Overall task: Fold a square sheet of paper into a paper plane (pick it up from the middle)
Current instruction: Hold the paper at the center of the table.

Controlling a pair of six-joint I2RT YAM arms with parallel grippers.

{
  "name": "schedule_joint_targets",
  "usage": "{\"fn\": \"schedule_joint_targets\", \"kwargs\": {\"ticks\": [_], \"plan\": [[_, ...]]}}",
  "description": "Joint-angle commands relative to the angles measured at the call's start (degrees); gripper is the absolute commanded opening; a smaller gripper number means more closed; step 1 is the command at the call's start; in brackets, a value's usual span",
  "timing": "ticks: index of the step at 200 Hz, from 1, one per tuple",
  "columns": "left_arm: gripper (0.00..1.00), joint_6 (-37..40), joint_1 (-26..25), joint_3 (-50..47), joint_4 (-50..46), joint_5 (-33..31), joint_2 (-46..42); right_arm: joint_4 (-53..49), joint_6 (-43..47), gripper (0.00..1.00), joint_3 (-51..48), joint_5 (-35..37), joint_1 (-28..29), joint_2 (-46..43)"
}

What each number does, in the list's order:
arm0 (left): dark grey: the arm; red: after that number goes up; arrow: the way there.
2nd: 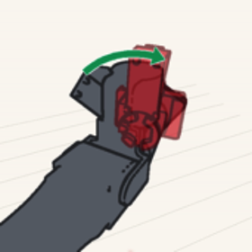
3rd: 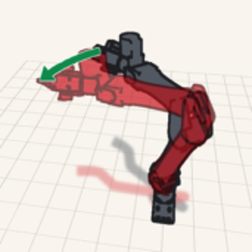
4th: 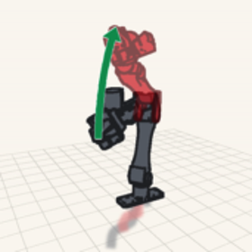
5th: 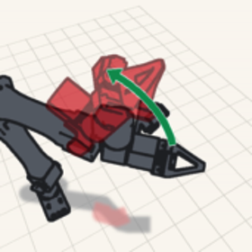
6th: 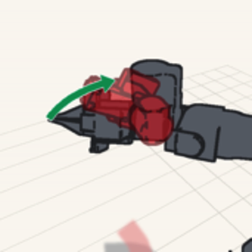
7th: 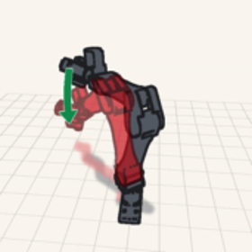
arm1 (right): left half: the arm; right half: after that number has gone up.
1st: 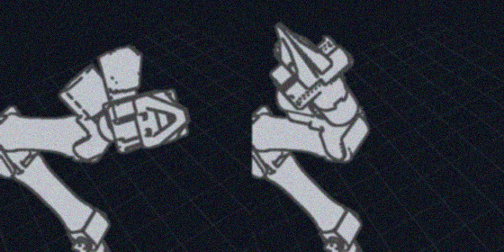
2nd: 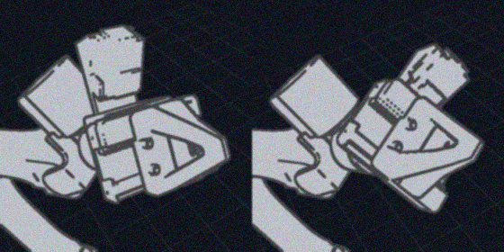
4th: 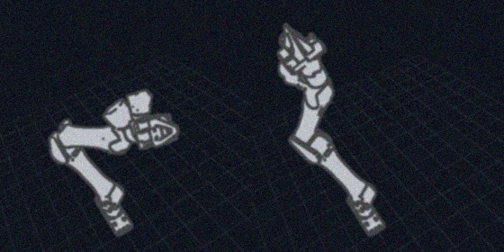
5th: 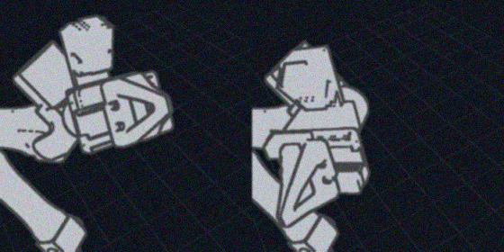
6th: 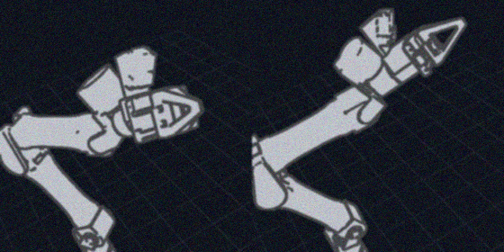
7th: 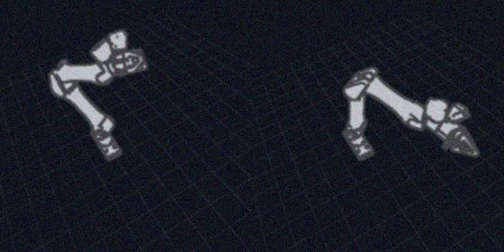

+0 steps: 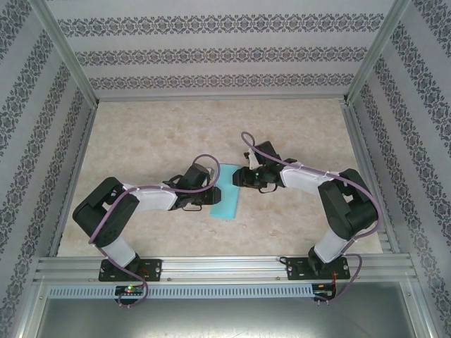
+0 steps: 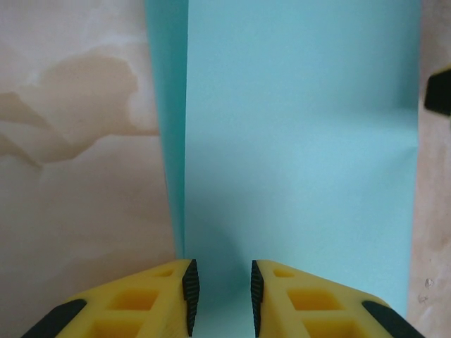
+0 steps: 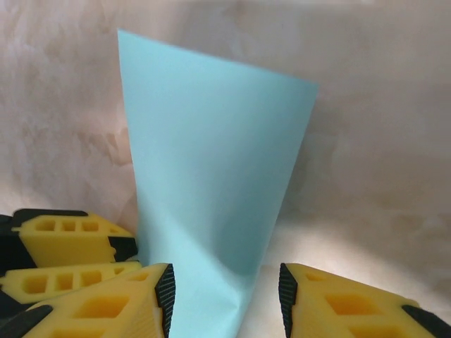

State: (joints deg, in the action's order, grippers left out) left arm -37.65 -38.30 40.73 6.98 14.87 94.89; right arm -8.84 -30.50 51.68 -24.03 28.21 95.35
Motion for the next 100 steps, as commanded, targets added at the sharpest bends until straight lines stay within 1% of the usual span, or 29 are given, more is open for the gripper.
{"fn": "schedule_joint_targets", "kwargs": {"ticks": [1,39,100], "plan": [[0.31,1.88,-0.9,-0.01,-2.94,-2.17,1.26,-2.41,2.51,0.45,2.82,1.36,-0.65,1.69],[0.32,2.12,-0.93,0.14,-2.85,-0.75,1.04,-3.02,3.34,0.45,6.11,0.31,-1.05,5.67],[0.34,2.9,-0.91,0.51,-3.58,0.17,-0.66,-4.36,4.23,0.44,9.49,0.83,-0.95,10.64]]}}
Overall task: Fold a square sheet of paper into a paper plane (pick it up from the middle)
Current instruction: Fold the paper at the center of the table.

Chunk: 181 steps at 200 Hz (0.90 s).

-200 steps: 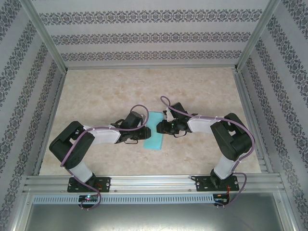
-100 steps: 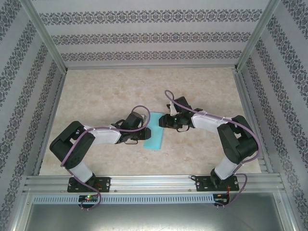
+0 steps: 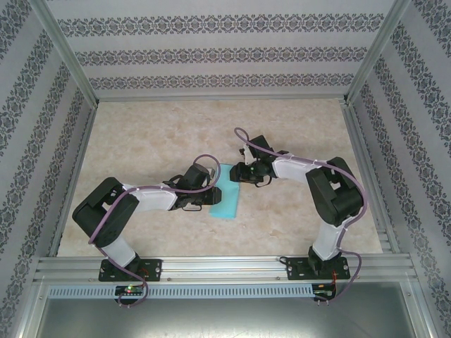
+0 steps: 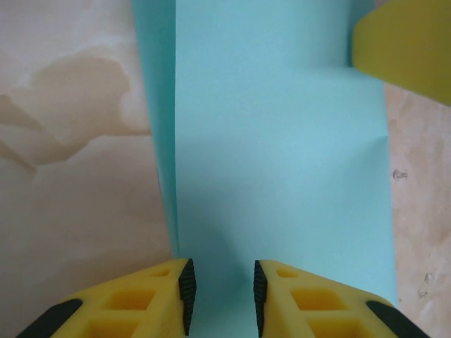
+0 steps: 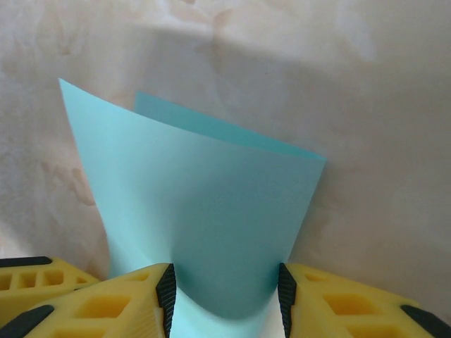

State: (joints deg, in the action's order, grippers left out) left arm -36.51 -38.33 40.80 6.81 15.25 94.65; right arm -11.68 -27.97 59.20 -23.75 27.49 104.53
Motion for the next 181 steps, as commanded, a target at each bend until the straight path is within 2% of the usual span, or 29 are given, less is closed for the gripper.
{"fn": "schedule_joint_targets", "kwargs": {"ticks": [1,45,130,181], "plan": [[0.34,1.78,-0.88,0.43,-3.39,-0.17,-0.38,-1.55,1.74,0.44,2.02,0.59,-0.23,1.51],[0.35,1.95,-0.88,0.86,-3.71,0.48,-1.3,-3.92,3.2,0.44,3.18,3.45,0.62,3.11],[0.47,3.26,-0.71,3.72,-7.64,1.17,-6.02,-7.82,6.02,0.43,5.44,8.76,3.53,5.46],[0.49,3.78,2.78,5.65,-13.49,-3.8,-10.14,-8.16,7.08,0.43,5.32,10.87,5.09,5.26]]}}
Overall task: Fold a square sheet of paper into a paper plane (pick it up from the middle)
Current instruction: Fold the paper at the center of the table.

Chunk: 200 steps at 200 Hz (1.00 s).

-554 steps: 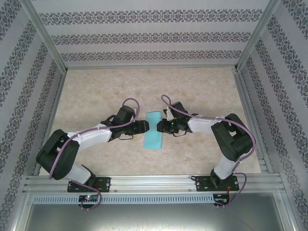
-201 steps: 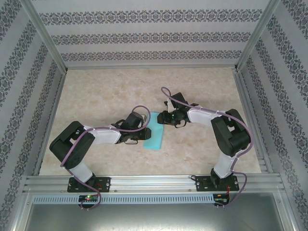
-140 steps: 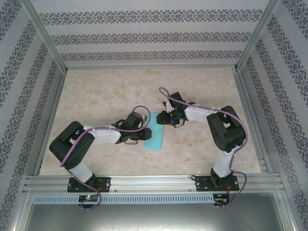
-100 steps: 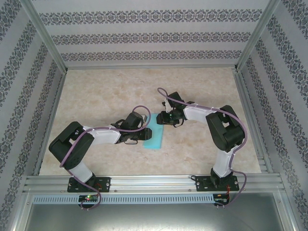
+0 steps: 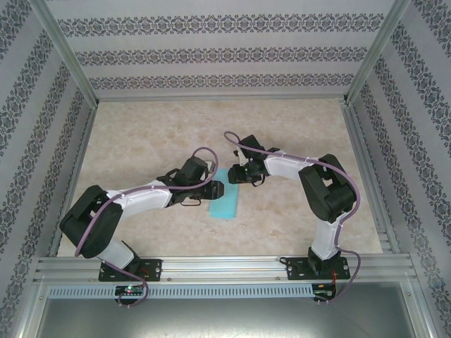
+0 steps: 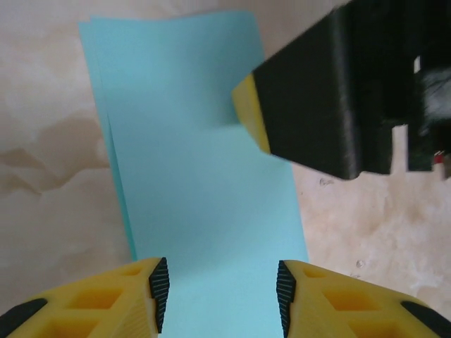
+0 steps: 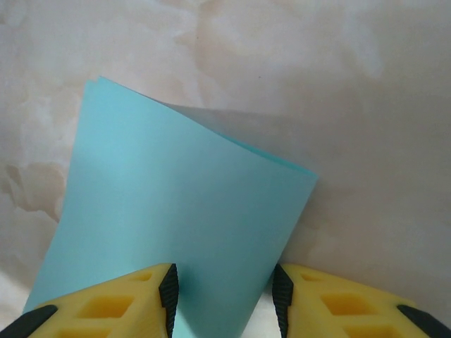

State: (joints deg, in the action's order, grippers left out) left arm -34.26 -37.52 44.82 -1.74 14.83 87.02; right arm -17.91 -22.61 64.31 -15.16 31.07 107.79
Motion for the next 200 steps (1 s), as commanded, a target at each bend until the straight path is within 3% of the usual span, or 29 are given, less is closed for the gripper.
{"fn": "schedule_joint_targets", "kwargs": {"ticks": [1,63,200], "plan": [[0.49,1.59,2.08,1.65,-4.99,-3.4,-2.53,-1.99,1.75,0.43,0.2,2.39,1.52,1.99],[0.49,-1.42,4.97,0.25,-3.16,-3.4,-2.16,-3.25,1.49,0.43,0.96,4.85,2.89,2.25],[0.49,-6.04,5.97,-5.13,2.04,0.71,-2.56,-1.27,-3.05,0.45,0.22,6.01,4.31,3.23]]}}
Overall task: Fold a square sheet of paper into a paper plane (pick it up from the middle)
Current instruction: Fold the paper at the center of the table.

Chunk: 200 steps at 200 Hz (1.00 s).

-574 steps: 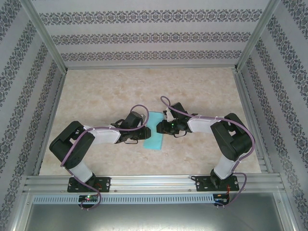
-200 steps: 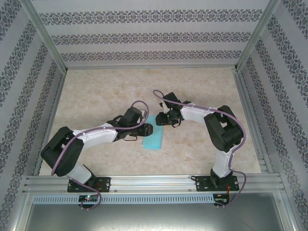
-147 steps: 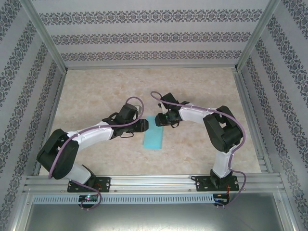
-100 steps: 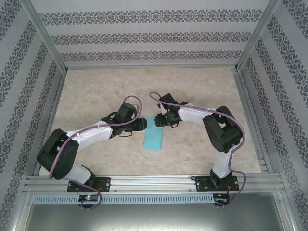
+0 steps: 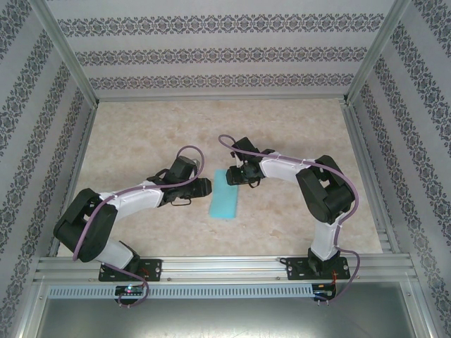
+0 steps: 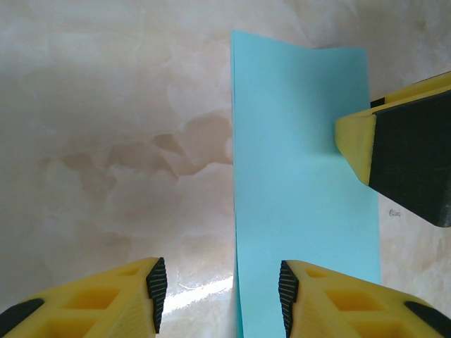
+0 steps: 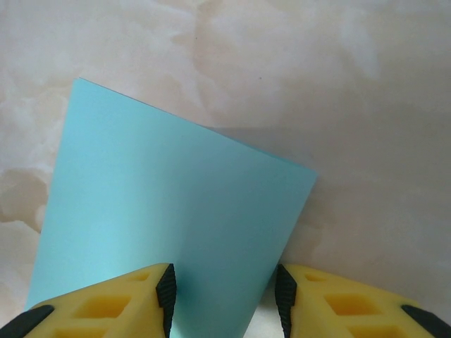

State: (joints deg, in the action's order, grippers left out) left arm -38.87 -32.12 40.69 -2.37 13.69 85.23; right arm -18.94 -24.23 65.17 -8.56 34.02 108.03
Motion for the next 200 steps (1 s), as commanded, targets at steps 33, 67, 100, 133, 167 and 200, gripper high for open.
{"fn": "schedule_joint_targets", "kwargs": {"ticks": [33,67,100,133,167,200], "plan": [[0.49,-1.97,0.54,-1.48,4.37,3.35,0.16,-0.65,-0.41,0.45,-0.37,-0.09,1.97,3.2],[0.49,-2.49,0.52,-1.8,6.31,4.83,1.28,-0.48,-0.46,0.46,-0.72,0.7,2.28,3.08],[0.49,-2.7,0.39,-1.58,7.42,5.98,1.93,-0.07,-1.35,0.46,-0.57,0.36,2.36,3.24],[0.48,-2.89,0.13,-1.58,8.37,6.53,2.95,0.06,-1.63,0.46,-0.48,0.01,2.44,3.42],[0.45,-3.25,-0.53,-1.45,10.09,7.61,4.62,0.09,-1.52,0.47,-0.52,-0.23,2.45,3.51],[0.38,-3.25,-1.13,-0.5,11.33,8.31,6.23,0.05,-1.27,0.46,-0.74,-0.34,2.45,3.5]]}}
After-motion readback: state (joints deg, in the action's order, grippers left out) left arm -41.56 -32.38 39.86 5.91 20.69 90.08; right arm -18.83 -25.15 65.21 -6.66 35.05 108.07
